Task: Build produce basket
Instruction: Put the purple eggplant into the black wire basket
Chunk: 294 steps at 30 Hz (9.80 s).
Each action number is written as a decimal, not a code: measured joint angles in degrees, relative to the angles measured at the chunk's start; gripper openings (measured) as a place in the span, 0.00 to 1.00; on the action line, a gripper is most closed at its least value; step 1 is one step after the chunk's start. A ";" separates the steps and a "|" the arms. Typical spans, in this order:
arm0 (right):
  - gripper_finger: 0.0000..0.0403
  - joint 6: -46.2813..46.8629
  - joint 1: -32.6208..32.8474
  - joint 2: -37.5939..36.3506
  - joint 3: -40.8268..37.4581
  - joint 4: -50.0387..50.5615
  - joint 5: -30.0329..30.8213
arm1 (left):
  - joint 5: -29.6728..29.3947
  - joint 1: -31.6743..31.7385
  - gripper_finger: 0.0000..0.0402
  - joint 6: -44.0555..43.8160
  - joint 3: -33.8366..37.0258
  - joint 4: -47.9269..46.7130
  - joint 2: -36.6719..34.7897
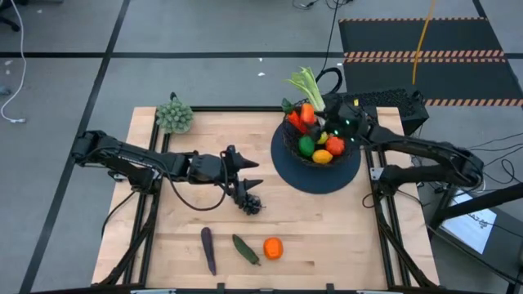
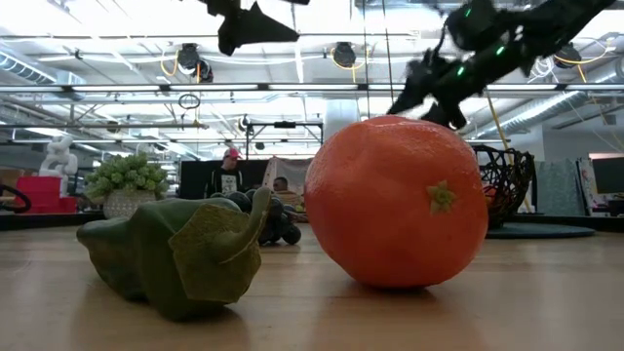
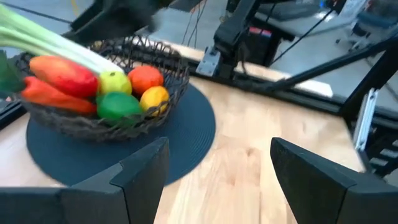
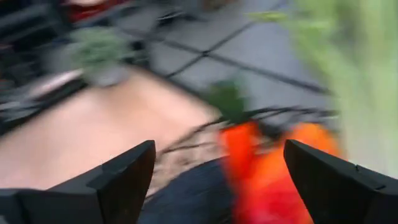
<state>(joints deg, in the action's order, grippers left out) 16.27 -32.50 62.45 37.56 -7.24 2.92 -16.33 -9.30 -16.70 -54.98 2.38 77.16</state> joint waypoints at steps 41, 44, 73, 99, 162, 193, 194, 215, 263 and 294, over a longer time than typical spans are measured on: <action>0.85 2.82 47.99 -13.19 -14.80 -5.01 6.50 | 3.23 -24.60 0.83 2.99 0.09 -16.00 8.44; 0.85 2.89 47.99 -13.17 -14.80 -5.01 6.49 | 3.47 -27.84 0.78 3.29 0.04 -23.04 9.01; 0.85 2.66 47.99 -13.18 -14.80 -8.01 6.03 | 10.51 -36.15 0.58 27.25 0.61 -32.21 20.99; 0.85 1.86 47.97 -12.94 -14.80 -12.51 11.09 | -5.60 -30.02 0.34 24.37 -8.58 -41.50 19.97; 0.26 -19.85 49.91 20.31 -11.80 -60.44 14.64 | -8.99 -6.25 0.33 20.67 -16.57 -8.88 19.90; 0.21 -17.21 49.91 16.52 -11.85 -55.42 13.37 | -11.29 -10.90 0.87 18.82 -16.37 -14.89 14.53; 0.21 -16.21 49.87 15.40 -11.85 -53.79 13.37 | -11.54 -11.04 0.86 18.38 -16.44 -14.66 14.05; 0.21 8.60 47.44 -3.45 -11.89 -26.24 5.74 | -12.81 -12.24 0.69 9.78 -16.52 -26.11 9.78; 0.21 -2.40 34.94 -6.66 -0.79 -4.13 17.17 | -14.18 -12.15 0.69 8.97 -16.55 -26.21 9.80; 0.21 -11.65 8.52 -12.60 15.87 40.12 21.38 | -14.17 -12.09 0.69 7.51 -16.57 -25.16 9.82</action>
<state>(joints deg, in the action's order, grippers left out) 4.62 -23.98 49.84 53.43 32.88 24.30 -30.50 -21.39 -9.19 -71.55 -22.79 86.98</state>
